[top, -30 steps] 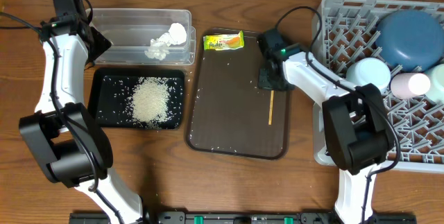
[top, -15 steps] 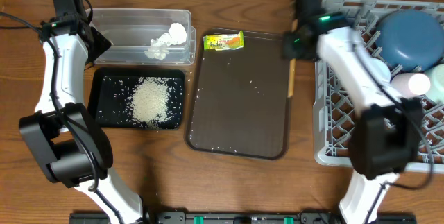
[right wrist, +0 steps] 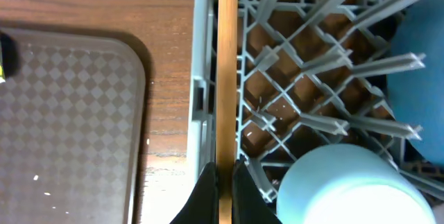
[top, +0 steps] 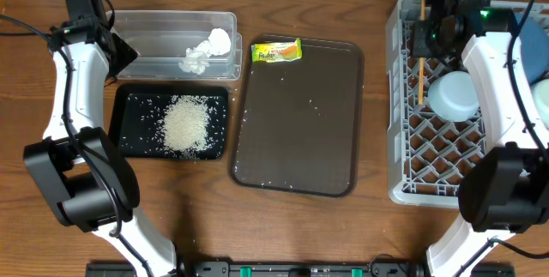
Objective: Sort waste into correct bins and load items into the dishwasher rack
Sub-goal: 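Carry the chopstick with the right gripper and drop it upright into the rack, then reach the left gripper to the yellow Pandan wrapper and grasp it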
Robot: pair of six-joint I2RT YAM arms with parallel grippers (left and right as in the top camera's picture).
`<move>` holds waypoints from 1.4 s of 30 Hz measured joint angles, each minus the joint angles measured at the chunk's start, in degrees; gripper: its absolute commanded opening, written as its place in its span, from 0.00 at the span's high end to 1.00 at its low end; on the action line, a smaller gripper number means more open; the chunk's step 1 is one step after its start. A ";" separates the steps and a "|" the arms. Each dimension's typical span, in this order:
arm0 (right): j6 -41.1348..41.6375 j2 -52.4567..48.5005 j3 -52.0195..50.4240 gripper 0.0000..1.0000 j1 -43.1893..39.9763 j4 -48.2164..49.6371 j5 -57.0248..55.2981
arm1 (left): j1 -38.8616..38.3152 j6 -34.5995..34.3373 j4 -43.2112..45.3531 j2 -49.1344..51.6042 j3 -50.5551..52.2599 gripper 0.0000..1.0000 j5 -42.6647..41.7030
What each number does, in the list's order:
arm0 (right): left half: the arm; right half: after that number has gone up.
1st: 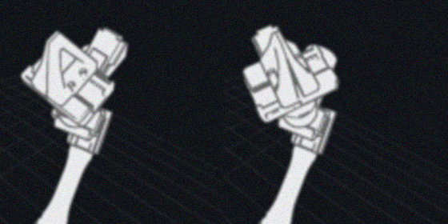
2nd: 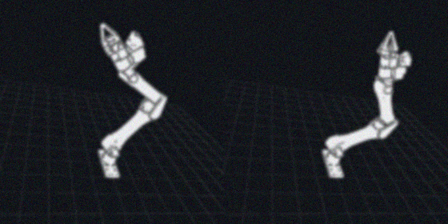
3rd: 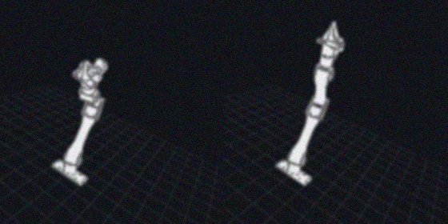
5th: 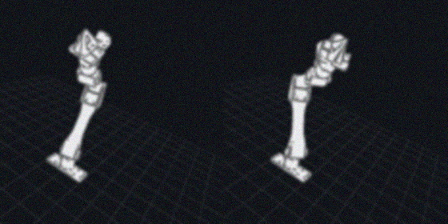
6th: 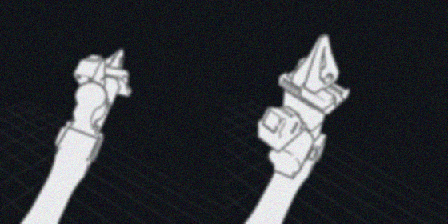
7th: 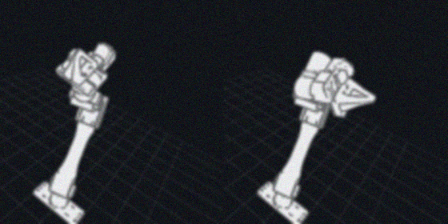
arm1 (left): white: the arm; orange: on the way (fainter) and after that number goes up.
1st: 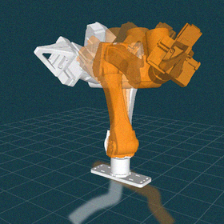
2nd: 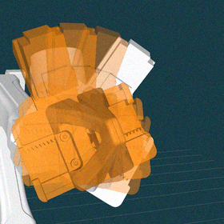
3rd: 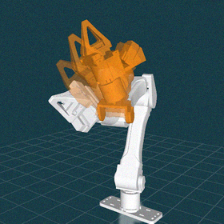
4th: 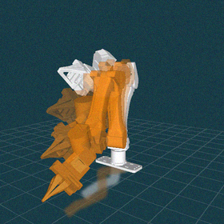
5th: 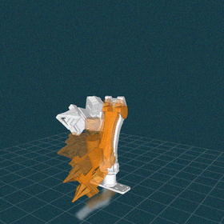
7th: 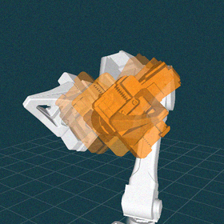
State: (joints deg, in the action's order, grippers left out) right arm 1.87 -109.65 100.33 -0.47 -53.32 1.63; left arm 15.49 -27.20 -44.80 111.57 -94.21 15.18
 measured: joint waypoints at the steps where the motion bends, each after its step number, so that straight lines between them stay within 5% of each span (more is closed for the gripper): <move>1: -0.33 -0.15 -0.13 0.65 0.02 0.24 0.17 | 0.00 0.00 0.00 0.00 0.00 0.04 0.00; 2: -1.18 -0.37 -0.28 0.50 0.07 0.46 0.39 | 0.00 0.00 0.00 0.00 0.00 0.04 0.00; 4: -1.62 -0.59 -0.46 0.37 0.07 0.48 0.81 | 0.00 0.00 -0.02 0.00 0.00 0.04 0.00; 17: -0.61 -0.61 -0.70 0.25 0.52 2.82 6.54 | 0.00 0.00 0.00 0.00 0.00 0.04 0.00; 26: 3.52 -0.61 -0.76 0.01 10.64 12.07 11.96 | 0.00 0.00 -0.02 0.00 0.00 0.04 0.00; 33: 14.05 -0.61 -0.76 0.01 14.73 12.72 1.31 | 0.00 -0.02 0.00 0.00 0.00 0.04 0.00; 42: 18.49 -0.61 -0.76 0.01 2.03 12.35 -9.27 | 0.00 0.00 0.00 0.00 0.00 0.04 0.00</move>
State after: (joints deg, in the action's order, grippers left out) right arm 20.36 -110.26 99.57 1.56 -40.97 -7.64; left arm 15.49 -27.20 -44.80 111.57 -94.21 15.18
